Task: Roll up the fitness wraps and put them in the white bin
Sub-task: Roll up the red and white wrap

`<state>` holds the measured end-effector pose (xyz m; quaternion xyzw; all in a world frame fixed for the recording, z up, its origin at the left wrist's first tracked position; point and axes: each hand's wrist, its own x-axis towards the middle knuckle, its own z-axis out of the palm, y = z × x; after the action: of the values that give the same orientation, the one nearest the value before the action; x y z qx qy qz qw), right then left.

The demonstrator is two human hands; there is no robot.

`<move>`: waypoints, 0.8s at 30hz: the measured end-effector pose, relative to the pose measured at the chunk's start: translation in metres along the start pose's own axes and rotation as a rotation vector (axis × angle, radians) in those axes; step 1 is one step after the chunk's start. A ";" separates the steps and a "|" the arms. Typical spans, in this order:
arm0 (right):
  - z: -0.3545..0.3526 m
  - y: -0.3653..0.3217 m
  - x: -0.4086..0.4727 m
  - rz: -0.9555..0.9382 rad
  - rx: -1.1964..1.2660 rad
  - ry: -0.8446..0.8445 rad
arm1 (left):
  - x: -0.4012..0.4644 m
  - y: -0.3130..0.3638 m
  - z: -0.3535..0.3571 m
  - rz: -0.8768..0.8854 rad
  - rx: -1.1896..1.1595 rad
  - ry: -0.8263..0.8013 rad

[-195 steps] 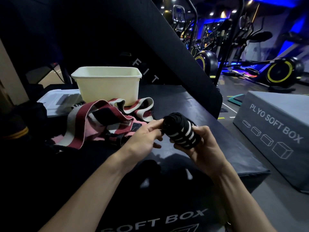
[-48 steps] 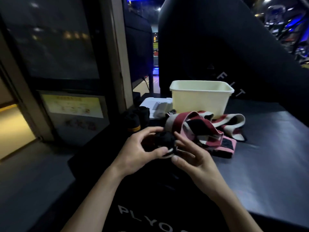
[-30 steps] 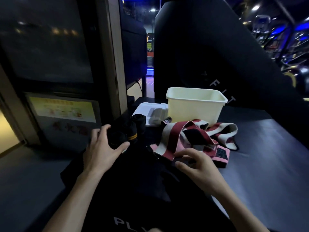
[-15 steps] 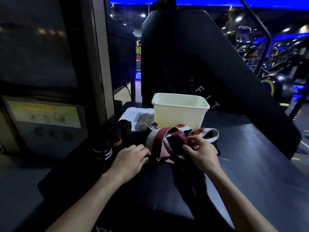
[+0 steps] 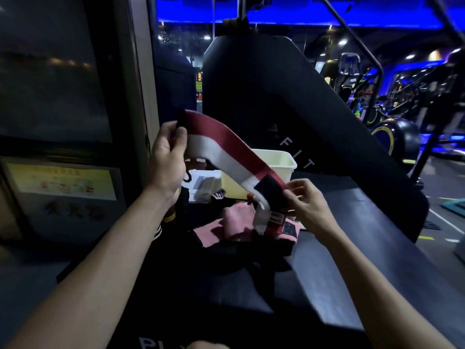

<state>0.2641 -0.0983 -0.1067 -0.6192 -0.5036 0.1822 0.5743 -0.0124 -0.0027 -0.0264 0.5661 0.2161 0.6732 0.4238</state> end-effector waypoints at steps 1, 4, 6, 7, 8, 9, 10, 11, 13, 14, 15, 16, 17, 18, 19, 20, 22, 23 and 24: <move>-0.003 0.002 -0.003 0.012 0.003 -0.124 | -0.001 0.007 0.007 0.005 -0.061 -0.034; -0.005 0.011 -0.013 0.011 -0.101 -0.340 | -0.009 0.022 0.032 -0.008 -0.094 -0.173; -0.005 0.009 -0.017 0.017 -0.107 -0.332 | -0.018 0.026 0.048 -0.051 -0.087 -0.265; -0.006 0.002 -0.019 0.001 -0.136 -0.322 | -0.022 0.026 0.055 -0.079 -0.082 -0.317; -0.007 -0.006 -0.021 -0.017 -0.161 -0.305 | -0.026 0.027 0.062 -0.106 -0.073 -0.373; -0.009 -0.018 -0.023 -0.041 -0.160 -0.272 | -0.029 0.027 0.069 -0.125 -0.061 -0.426; -0.013 -0.028 -0.024 -0.079 -0.129 -0.235 | -0.032 0.026 0.075 -0.136 -0.052 -0.472; -0.017 -0.039 -0.026 -0.141 -0.088 -0.213 | -0.035 0.025 0.081 -0.138 -0.044 -0.512; -0.026 -0.054 -0.026 -0.221 -0.002 -0.231 | -0.041 0.022 0.093 -0.132 -0.032 -0.584; -0.029 -0.057 -0.025 -0.220 0.028 -0.242 | -0.043 0.020 0.098 -0.137 -0.035 -0.613; -0.032 -0.056 -0.026 -0.211 0.057 -0.241 | -0.045 0.018 0.103 -0.144 -0.042 -0.625; -0.035 -0.051 -0.026 -0.201 0.097 -0.233 | -0.046 0.017 0.107 -0.162 -0.056 -0.616; -0.039 -0.046 -0.029 -0.194 0.135 -0.219 | -0.045 0.013 0.108 -0.185 -0.069 -0.594; -0.042 -0.040 -0.032 -0.187 0.174 -0.202 | -0.043 0.008 0.110 -0.206 -0.067 -0.567; -0.045 -0.036 -0.036 -0.178 0.208 -0.176 | -0.040 -0.002 0.111 -0.233 -0.040 -0.538; -0.048 -0.031 -0.039 -0.156 0.242 -0.141 | -0.039 -0.014 0.111 -0.272 0.003 -0.521; -0.053 -0.019 -0.044 -0.107 0.311 -0.078 | -0.044 -0.049 0.112 -0.383 0.094 -0.539; -0.055 -0.013 -0.047 -0.085 0.332 -0.057 | -0.050 -0.069 0.112 -0.420 0.160 -0.583; -0.057 -0.008 -0.049 -0.069 0.338 -0.043 | -0.057 -0.086 0.110 -0.443 0.225 -0.639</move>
<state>0.2862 -0.1707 -0.1014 -0.4923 -0.4990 0.2578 0.6650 0.1201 -0.0224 -0.0963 0.7295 0.2623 0.3280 0.5398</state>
